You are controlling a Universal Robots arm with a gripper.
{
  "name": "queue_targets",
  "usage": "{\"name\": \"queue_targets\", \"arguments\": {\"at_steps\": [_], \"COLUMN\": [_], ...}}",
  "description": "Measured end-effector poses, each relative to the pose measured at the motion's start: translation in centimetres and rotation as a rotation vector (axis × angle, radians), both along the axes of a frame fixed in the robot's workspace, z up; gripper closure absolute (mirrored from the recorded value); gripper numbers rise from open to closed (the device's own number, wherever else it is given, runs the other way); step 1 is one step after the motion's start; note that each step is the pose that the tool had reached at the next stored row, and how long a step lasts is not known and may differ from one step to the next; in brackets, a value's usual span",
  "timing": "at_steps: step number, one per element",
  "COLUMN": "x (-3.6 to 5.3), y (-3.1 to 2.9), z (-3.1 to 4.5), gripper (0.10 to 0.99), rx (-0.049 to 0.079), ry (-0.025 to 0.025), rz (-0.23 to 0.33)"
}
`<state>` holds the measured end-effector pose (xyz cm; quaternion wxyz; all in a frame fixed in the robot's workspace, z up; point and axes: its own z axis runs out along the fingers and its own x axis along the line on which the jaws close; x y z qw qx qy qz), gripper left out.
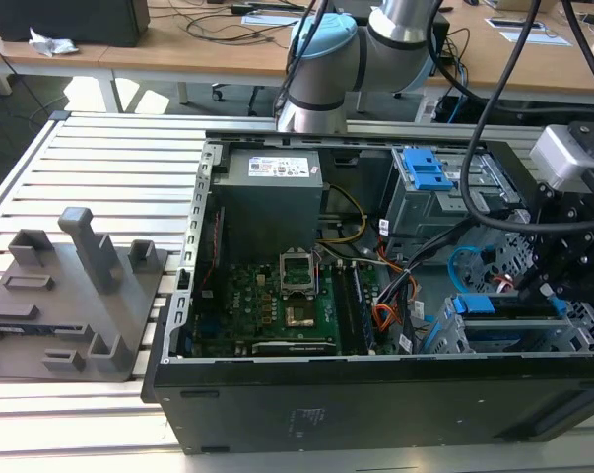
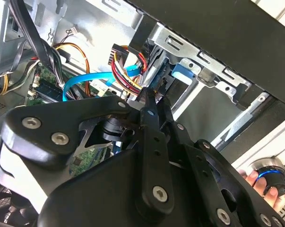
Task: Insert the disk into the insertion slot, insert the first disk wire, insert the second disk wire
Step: 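Insert the first disk wire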
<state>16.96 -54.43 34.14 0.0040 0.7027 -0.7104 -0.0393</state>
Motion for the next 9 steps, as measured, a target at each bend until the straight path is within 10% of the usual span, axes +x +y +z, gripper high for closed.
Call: {"name": "queue_targets", "arguments": {"at_steps": [9], "x": [0.07], "y": [0.00], "z": [-0.27], "gripper": [0.906], "rx": [0.012], "ry": [0.0000], "rz": [0.000]}}
